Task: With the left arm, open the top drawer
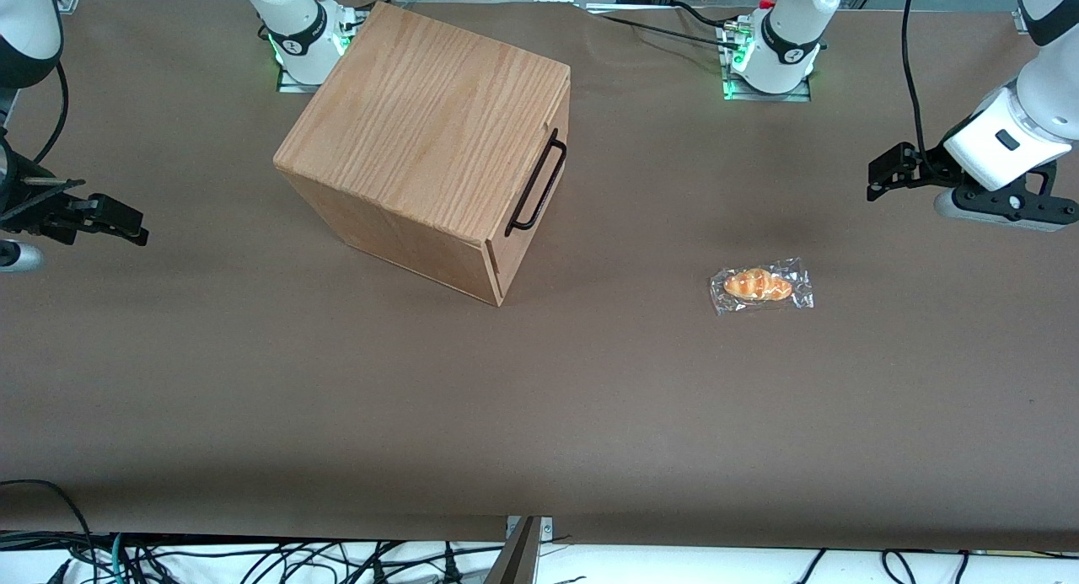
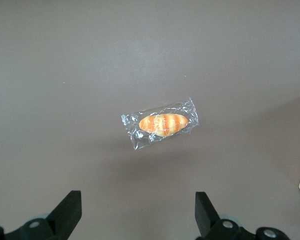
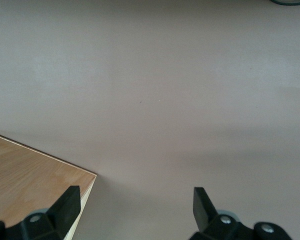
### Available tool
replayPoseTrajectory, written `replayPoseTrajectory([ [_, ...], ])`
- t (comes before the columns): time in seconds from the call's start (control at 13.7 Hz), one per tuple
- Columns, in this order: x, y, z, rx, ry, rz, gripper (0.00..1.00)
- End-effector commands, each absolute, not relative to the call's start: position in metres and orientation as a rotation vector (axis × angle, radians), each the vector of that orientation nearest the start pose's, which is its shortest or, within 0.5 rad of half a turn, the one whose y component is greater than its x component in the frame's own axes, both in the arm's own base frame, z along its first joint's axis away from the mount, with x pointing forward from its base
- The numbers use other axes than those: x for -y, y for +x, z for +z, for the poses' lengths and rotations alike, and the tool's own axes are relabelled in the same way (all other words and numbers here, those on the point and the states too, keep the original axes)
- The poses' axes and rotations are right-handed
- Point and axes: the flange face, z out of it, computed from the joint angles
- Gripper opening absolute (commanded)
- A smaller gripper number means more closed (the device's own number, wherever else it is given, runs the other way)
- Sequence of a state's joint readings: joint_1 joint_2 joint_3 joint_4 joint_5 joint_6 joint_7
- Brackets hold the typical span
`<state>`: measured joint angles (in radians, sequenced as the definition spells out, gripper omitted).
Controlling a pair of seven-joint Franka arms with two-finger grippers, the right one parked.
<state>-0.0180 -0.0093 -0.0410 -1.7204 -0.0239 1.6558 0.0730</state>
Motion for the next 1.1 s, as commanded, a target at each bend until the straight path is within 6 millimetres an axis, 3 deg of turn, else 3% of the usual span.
replayPoseTrajectory([
  [0.0, 0.0363, 0.5549, 0.5697, -0.195, -3.165, 0.097, 1.00],
  [1.02, 0.0423, 0.5528, 0.5660, -0.218, -3.172, 0.124, 1.00],
])
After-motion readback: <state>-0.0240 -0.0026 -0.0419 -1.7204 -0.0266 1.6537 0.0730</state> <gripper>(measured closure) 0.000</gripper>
